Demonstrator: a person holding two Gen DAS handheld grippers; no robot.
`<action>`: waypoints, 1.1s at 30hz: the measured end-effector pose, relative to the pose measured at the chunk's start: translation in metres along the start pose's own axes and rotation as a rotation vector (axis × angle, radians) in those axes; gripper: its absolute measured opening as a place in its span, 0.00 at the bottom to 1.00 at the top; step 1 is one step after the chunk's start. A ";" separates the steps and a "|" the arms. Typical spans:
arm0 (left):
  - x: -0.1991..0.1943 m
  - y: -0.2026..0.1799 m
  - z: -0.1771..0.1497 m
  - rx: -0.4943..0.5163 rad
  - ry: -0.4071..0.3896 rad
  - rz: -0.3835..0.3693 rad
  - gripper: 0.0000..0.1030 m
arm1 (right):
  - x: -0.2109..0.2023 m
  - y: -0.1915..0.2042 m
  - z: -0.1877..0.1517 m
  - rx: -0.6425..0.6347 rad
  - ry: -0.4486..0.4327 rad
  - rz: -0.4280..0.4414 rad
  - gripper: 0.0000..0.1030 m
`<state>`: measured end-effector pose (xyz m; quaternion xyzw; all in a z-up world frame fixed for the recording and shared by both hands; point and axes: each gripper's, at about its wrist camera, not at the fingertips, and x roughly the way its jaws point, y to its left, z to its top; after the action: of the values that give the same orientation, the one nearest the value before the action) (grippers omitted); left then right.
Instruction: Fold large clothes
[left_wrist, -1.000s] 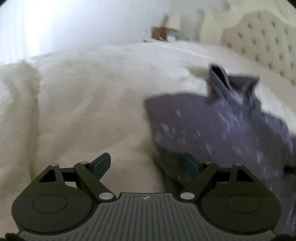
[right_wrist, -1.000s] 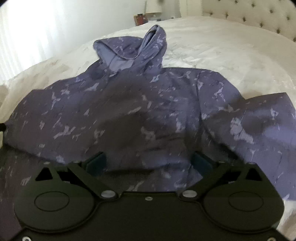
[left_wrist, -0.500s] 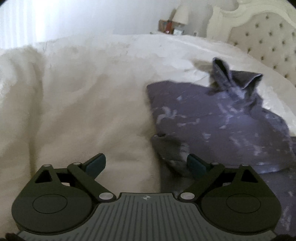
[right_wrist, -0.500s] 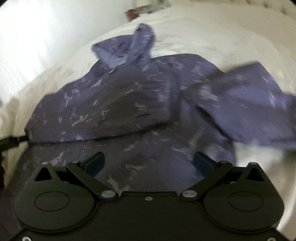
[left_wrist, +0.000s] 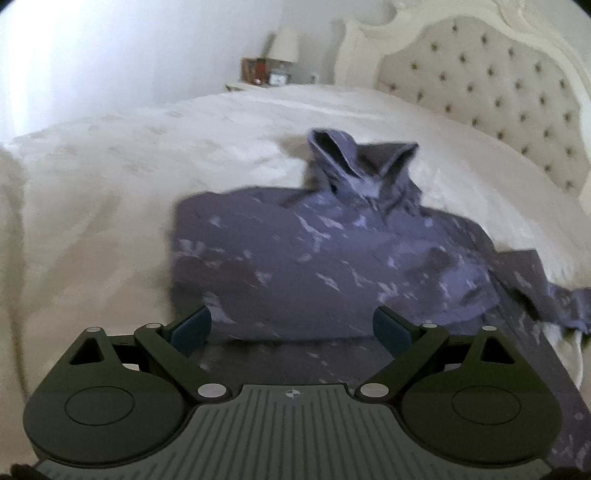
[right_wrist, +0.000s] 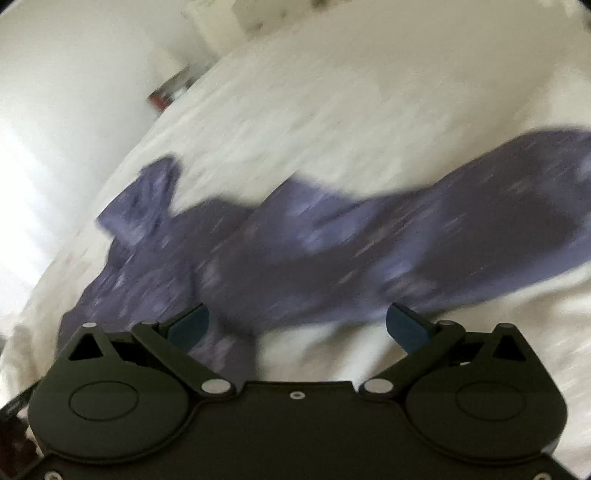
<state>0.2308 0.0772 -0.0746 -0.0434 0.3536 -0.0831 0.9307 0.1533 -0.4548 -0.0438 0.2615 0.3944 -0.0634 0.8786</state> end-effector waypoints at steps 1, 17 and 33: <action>0.004 -0.006 -0.003 0.003 0.011 -0.005 0.93 | -0.007 -0.008 0.004 0.002 -0.021 -0.027 0.99; 0.025 -0.052 -0.034 0.074 0.104 -0.079 0.93 | -0.025 -0.117 0.047 0.026 -0.137 -0.341 0.99; 0.025 -0.054 -0.039 0.095 0.123 -0.092 0.93 | -0.029 -0.196 0.037 0.343 -0.150 -0.140 0.99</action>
<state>0.2170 0.0190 -0.1123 -0.0104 0.4036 -0.1447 0.9034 0.0955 -0.6441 -0.0825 0.3738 0.3285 -0.2098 0.8417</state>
